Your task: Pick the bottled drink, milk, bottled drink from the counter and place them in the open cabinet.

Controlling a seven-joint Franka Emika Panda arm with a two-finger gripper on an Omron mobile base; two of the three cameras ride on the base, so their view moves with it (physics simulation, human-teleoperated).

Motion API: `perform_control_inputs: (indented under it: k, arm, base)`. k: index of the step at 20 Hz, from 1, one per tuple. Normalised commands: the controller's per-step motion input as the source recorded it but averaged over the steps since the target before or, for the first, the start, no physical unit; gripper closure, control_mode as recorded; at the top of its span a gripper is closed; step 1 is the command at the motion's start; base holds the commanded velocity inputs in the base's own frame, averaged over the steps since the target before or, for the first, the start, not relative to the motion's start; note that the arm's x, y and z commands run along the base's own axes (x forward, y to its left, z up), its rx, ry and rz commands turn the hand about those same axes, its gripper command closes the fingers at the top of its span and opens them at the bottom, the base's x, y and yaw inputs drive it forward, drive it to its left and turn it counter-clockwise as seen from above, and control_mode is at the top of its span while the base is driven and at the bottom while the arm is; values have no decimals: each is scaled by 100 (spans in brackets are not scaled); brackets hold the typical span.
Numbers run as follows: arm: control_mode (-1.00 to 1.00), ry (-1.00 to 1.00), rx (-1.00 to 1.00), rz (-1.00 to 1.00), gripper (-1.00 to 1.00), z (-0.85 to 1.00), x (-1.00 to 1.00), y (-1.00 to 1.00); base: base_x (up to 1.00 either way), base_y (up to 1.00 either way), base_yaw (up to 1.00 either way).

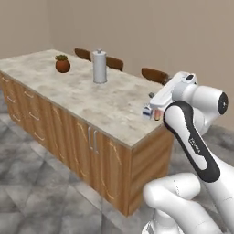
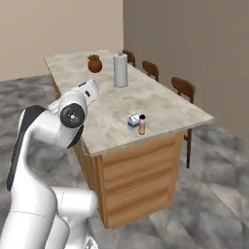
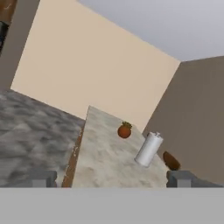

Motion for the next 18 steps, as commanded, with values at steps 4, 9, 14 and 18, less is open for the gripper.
perform_control_inputs:
  k: [4,9,14,18]
  arm:
    - [100,0,0,0,-100,0,0,0]
    - [100,0,0,0,-100,0,0,0]
    - [100,0,0,0,-100,0,0,0]
    - [100,0,0,0,-100,0,0,0]
  base:
    - [-11,-5,55]
    - [-7,-3,51]
    - [-1,-2,47]
    - [-1,0,36]
